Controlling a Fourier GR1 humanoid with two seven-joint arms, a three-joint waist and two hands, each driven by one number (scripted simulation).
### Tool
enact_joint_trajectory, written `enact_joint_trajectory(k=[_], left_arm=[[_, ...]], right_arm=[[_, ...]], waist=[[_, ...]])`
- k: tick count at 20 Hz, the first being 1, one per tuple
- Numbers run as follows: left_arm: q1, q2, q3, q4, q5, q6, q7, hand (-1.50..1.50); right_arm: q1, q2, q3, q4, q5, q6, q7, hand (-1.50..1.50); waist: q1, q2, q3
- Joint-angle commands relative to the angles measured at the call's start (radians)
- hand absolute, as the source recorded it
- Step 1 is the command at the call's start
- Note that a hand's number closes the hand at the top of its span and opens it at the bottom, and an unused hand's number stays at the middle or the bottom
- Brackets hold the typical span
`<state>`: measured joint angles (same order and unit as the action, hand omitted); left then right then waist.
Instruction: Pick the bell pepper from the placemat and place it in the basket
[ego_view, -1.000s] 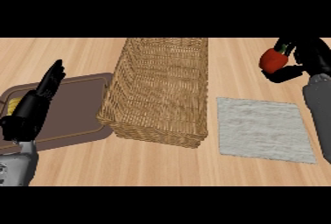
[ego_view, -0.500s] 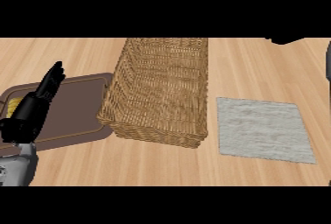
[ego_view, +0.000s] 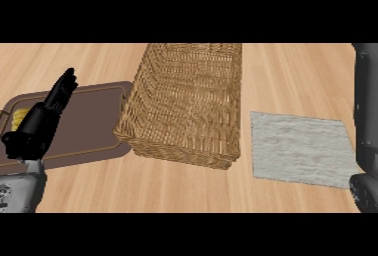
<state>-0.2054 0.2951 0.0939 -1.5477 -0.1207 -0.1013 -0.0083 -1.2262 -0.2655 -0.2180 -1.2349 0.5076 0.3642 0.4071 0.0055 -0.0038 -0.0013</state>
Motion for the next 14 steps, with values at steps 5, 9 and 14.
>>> enact_joint_trajectory(k=[5,9,14], left_arm=[[0.003,-0.007,-0.007,-0.013,-0.004,-0.015,0.017,0.00],[-0.001,-0.037,-0.020,0.015,-0.040,0.022,-0.012,0.00],[0.013,-0.006,0.008,-0.025,-0.005,-0.019,0.006,0.00]], right_arm=[[-0.182,0.096,0.033,0.160,-0.007,-0.019,0.164,1.50],[-0.209,0.137,0.074,0.232,0.011,-0.018,0.178,1.50],[-0.215,0.167,0.092,0.319,0.011,0.018,0.223,1.50]], waist=[[0.010,0.004,0.000],[0.007,0.006,0.000],[0.010,0.004,0.000]])
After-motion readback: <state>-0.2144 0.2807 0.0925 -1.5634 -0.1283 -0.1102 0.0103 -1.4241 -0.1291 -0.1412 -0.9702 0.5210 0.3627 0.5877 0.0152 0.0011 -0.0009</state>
